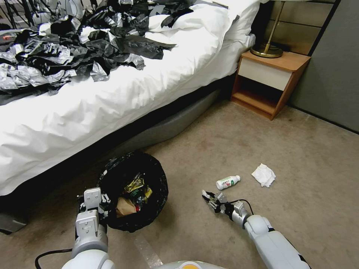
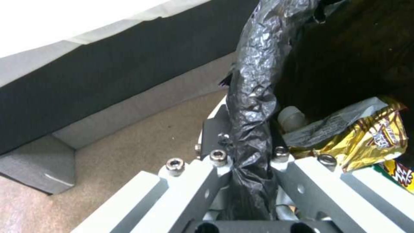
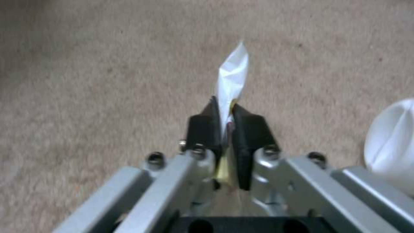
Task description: Pick up the trash bin, then pick up the garbage from the floor and place it into the trash bin.
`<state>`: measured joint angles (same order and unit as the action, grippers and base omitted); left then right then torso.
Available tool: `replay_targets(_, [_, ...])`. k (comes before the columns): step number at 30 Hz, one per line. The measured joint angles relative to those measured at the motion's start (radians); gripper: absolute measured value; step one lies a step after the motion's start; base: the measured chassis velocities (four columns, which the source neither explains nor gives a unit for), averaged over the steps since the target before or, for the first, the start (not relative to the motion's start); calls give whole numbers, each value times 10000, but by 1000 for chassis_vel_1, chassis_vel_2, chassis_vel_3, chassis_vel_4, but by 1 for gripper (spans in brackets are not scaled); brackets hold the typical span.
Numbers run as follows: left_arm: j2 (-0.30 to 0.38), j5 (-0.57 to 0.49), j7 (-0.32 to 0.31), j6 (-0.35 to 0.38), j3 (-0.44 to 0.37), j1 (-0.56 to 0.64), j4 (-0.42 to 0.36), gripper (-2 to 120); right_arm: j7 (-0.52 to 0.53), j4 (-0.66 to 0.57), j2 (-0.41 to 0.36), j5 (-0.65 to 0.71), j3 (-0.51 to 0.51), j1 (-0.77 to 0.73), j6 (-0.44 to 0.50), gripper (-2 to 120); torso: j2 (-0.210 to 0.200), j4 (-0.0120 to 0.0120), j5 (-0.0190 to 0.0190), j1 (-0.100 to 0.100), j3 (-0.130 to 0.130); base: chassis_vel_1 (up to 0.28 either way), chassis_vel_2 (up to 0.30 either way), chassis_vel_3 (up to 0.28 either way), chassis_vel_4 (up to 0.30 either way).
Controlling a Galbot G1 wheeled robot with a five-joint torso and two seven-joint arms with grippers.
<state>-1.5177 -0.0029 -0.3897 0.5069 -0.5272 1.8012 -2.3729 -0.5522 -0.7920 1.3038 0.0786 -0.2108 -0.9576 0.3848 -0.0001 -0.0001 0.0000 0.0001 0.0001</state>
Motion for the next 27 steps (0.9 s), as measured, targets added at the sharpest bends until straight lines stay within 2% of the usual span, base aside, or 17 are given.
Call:
replay_targets(3, [0, 0, 2, 1, 13, -17, 7, 0, 118, -201, -1, 33, 28, -65, 16, 0, 0, 1, 1, -1, -1, 0, 0, 0, 0])
replay_targets(11, [21, 9, 7, 1, 59, 9, 13, 0, 589, -851, -28, 299, 68, -260, 17, 0, 0, 1, 1, 0, -1, 0, 0, 0, 0])
replay_targets(14, [32, 12, 8, -1, 68, 15, 13, 0, 784, -1300, -105, 519, 37, -397, 17, 0, 0, 1, 1, 0, -1, 0, 0, 0, 0])
replay_targets(17, [33, 23, 8, -2, 97, 13, 13, 0, 1097, -2564, -284, 978, 4, -767, 9, 0, 0, 1, 0, 0, -1, 0, 0, 0, 0])
replay_targets(18, [33, 23, 8, -2, 97, 13, 13, 0, 1097, -2564, -284, 978, 4, -767, 9, 0, 0, 1, 0, 0, -1, 0, 0, 0, 0])
replay_targets(19, [32, 31, 9, -2, 111, 6, 13, 0, 1197, -3262, -362, 1196, -11, -936, 4, 0, 0, -1, 1, -1, 0, 0, 0, 0, 0])
replay_targets(20, [31, 32, 9, -2, 116, 5, 13, 0, 1216, -3426, -380, 1242, -16, -975, 4, 0, 0, 0, 2, -1, 0, 0, 0, 0, 0])
replay_targets(21, [28, 41, 10, -2, 137, 1, 21, 0, 1311, -4457, -470, 1495, -50, -1214, 56, 0, 1, 1, -1, 0, -2, 0, 0, 0, 0])
replay_targets(22, [28, 41, 10, -2, 137, 1, 21, 0, 1311, -4457, -470, 1495, -50, -1214, 56, 0, 1, 1, -1, 0, -2, 0, 0, 0, 0])
replay_targets(23, [26, 57, 13, -3, 168, 5, 49, 0, 1370, -5575, -551, 1672, -65, -1480, 215, 0, 1, 1, -3, 0, -2, 0, 0, 0, 0])
replay_targets(24, [28, 67, 16, -3, 179, 9, 62, 0, 1384, -6008, -584, 1714, -66, -1575, 273, 0, 0, 1, 0, 0, -2, 0, 0, 0, 0])
replay_targets(25, [38, 102, 16, -4, 217, 43, 89, 0, 1347, -7976, -780, 1935, 14, -1947, 407, 0, 0, 1, -4, -1, -1, 0, 0, 0, 0])
replay_targets(26, [38, 102, 16, -4, 217, 43, 89, 0, 1347, -7976, -780, 1935, 14, -1947, 407, 0, 0, 1, -4, -1, -1, 0, 0, 0, 0])
replay_targets(27, [49, 103, 23, -4, 240, 58, 92, 0, 1304, -8857, -880, 2092, 141, -2088, 371, 0, 1, 2, 0, -1, -2, 0, 0, 0, 0])
